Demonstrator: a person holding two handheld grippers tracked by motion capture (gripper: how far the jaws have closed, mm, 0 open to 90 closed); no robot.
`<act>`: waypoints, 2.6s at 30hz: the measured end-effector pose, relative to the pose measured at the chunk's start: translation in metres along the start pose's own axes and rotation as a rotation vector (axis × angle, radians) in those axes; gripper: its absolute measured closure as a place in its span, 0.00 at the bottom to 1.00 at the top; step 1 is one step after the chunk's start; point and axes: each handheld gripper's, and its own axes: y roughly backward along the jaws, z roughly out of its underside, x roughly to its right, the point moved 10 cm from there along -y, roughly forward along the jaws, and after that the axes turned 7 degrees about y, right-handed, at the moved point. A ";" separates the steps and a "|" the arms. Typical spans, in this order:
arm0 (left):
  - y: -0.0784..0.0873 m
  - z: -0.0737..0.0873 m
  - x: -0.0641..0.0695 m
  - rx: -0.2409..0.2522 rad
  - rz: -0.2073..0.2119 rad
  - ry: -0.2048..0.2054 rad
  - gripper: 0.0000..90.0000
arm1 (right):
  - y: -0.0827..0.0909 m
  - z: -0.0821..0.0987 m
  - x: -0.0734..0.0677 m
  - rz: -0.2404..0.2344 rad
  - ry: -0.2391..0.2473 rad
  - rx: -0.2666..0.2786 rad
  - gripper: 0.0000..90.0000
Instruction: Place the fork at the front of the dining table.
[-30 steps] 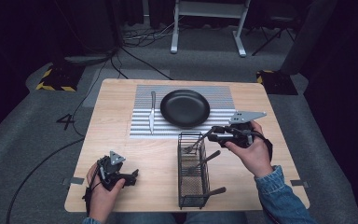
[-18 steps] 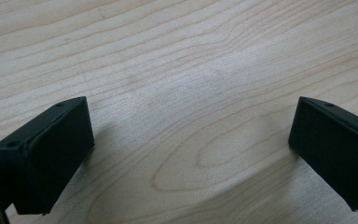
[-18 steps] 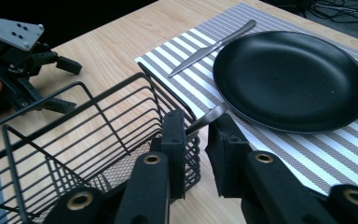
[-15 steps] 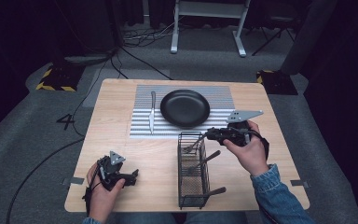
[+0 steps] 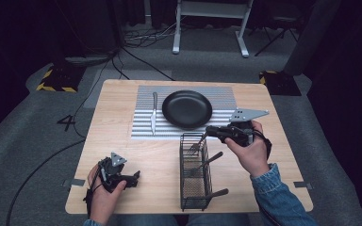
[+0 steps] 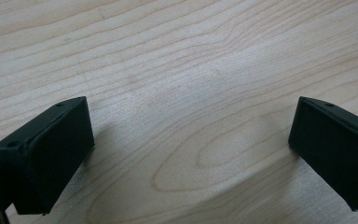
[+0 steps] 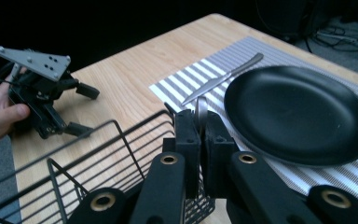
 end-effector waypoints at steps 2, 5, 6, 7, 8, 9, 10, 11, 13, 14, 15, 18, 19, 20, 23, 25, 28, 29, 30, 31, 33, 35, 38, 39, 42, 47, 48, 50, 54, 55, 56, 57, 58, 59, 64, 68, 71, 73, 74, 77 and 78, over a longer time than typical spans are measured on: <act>0.000 0.000 0.000 0.000 0.001 0.001 0.00 | 0.006 -0.008 0.000 0.005 0.013 0.010 0.97; 0.000 0.000 0.000 0.000 0.001 0.000 0.00 | 0.012 -0.014 0.000 0.005 0.021 0.016 0.97; 0.000 0.000 0.000 0.000 0.001 0.000 0.00 | 0.014 -0.017 0.000 0.006 0.020 0.019 0.97; 0.000 0.000 0.000 0.000 0.001 0.000 0.00 | 0.017 -0.019 0.000 0.006 0.021 0.024 0.97; 0.000 0.000 0.000 0.000 0.001 0.000 0.00 | 0.020 -0.022 0.001 0.005 0.021 0.029 0.97; 0.000 0.000 0.000 0.000 0.001 0.000 0.00 | 0.023 -0.025 0.001 0.002 0.019 0.035 0.97; 0.000 0.000 0.000 0.000 0.001 0.000 0.00 | 0.026 -0.028 0.000 -0.003 0.015 0.041 0.97; 0.000 0.000 0.000 0.000 0.000 0.000 0.00 | 0.030 -0.031 0.001 -0.009 0.013 0.049 0.97; 0.000 0.000 0.000 0.000 0.000 0.000 0.00 | 0.035 -0.035 0.001 -0.012 0.008 0.060 0.97; 0.000 0.000 0.000 0.000 0.000 0.000 0.00 | 0.038 -0.037 0.002 -0.012 0.008 0.064 0.97; 0.000 0.000 0.000 0.000 0.000 0.000 0.00 | 0.041 -0.039 0.003 -0.014 0.010 0.066 0.97; 0.000 0.000 0.000 0.000 0.001 0.000 0.00 | 0.050 -0.044 0.006 -0.024 0.002 0.076 0.97; 0.000 0.000 0.000 0.000 0.001 0.000 0.00 | 0.055 -0.046 0.009 -0.021 -0.001 0.082 0.97; 0.000 0.000 0.000 0.000 0.000 0.000 0.00 | 0.059 -0.048 0.010 -0.017 -0.001 0.088 0.97; 0.000 0.000 0.000 0.000 0.000 0.000 0.00 | 0.070 -0.054 0.014 -0.010 -0.004 0.106 0.97; 0.000 0.000 0.000 0.000 0.001 0.000 0.00 | 0.078 -0.056 0.017 -0.006 -0.008 0.118 0.97; 0.000 0.000 0.000 0.000 0.000 0.000 0.00 | 0.088 -0.059 0.022 0.008 -0.011 0.130 0.97; 0.000 0.000 0.000 0.000 0.000 0.000 0.00 | 0.089 -0.059 0.023 0.012 -0.013 0.131 0.97; 0.000 0.000 0.000 -0.001 0.000 -0.001 0.00 | 0.092 -0.060 0.025 0.019 -0.012 0.130 0.97; 0.000 0.000 0.000 -0.001 -0.001 -0.001 0.00 | 0.094 -0.060 0.026 0.023 -0.013 0.130 0.97; 0.000 0.000 0.000 -0.001 0.000 -0.001 0.00 | 0.097 -0.059 0.029 0.034 -0.015 0.128 0.97; 0.000 0.000 0.000 0.000 0.000 0.000 0.00 | 0.099 -0.059 0.033 0.049 -0.011 0.123 0.97; 0.000 0.000 0.000 0.000 0.000 -0.001 0.00 | 0.102 -0.058 0.040 0.067 -0.013 0.116 0.97; 0.000 0.000 0.000 -0.001 0.000 -0.001 0.00 | 0.103 -0.058 0.043 0.073 -0.015 0.112 0.97; 0.000 0.000 0.000 -0.001 0.000 -0.001 0.00 | 0.105 -0.055 0.053 0.100 -0.022 0.102 0.97; 0.000 0.000 0.000 -0.002 -0.001 0.000 0.00 | 0.109 -0.050 0.072 0.135 -0.042 0.091 0.97; 0.000 0.000 0.000 -0.002 -0.002 0.000 0.00 | 0.109 -0.050 0.075 0.141 -0.048 0.089 0.97; -0.001 -0.001 0.000 -0.002 -0.002 0.001 0.00 | 0.111 -0.048 0.083 0.155 -0.056 0.085 0.97; -0.001 -0.001 0.000 -0.002 -0.002 0.000 0.00 | 0.112 -0.043 0.100 0.183 -0.075 0.071 0.97; -0.001 -0.001 0.000 -0.002 -0.002 0.000 0.00 | 0.111 -0.042 0.104 0.188 -0.081 0.066 0.97; -0.001 -0.001 0.000 -0.002 -0.002 0.000 0.00 | 0.111 -0.041 0.108 0.192 -0.087 0.061 0.97; -0.001 -0.001 0.000 -0.002 -0.002 0.000 0.00 | 0.110 -0.039 0.112 0.197 -0.091 0.059 0.97; -0.001 -0.001 0.000 -0.002 -0.002 0.000 0.00 | 0.109 -0.038 0.115 0.200 -0.095 0.056 0.97; -0.001 -0.001 0.000 -0.002 -0.002 0.000 0.00 | 0.107 -0.036 0.119 0.202 -0.099 0.052 0.97; 0.000 0.000 0.000 -0.003 -0.002 -0.001 0.00 | 0.094 -0.027 0.133 0.203 -0.113 0.031 0.97; -0.001 -0.001 0.000 -0.001 -0.002 0.001 0.00 | 0.080 -0.017 0.141 0.190 -0.120 0.013 0.97; 0.000 0.000 0.000 -0.003 -0.002 -0.001 0.00 | 0.068 -0.010 0.144 0.176 -0.126 0.000 0.97; 0.000 0.000 0.000 -0.003 -0.002 -0.001 0.00 | 0.060 -0.005 0.146 0.171 -0.130 -0.008 0.97; 0.000 -0.001 0.000 -0.003 -0.002 -0.001 0.00 | 0.057 -0.003 0.146 0.168 -0.134 -0.012 0.97; 0.000 -0.001 0.000 -0.003 -0.002 -0.001 0.00 | 0.046 0.003 0.147 0.161 -0.140 -0.023 0.97; -0.001 -0.001 0.000 -0.002 -0.002 -0.001 0.00 | 0.043 0.006 0.147 0.159 -0.142 -0.026 0.97</act>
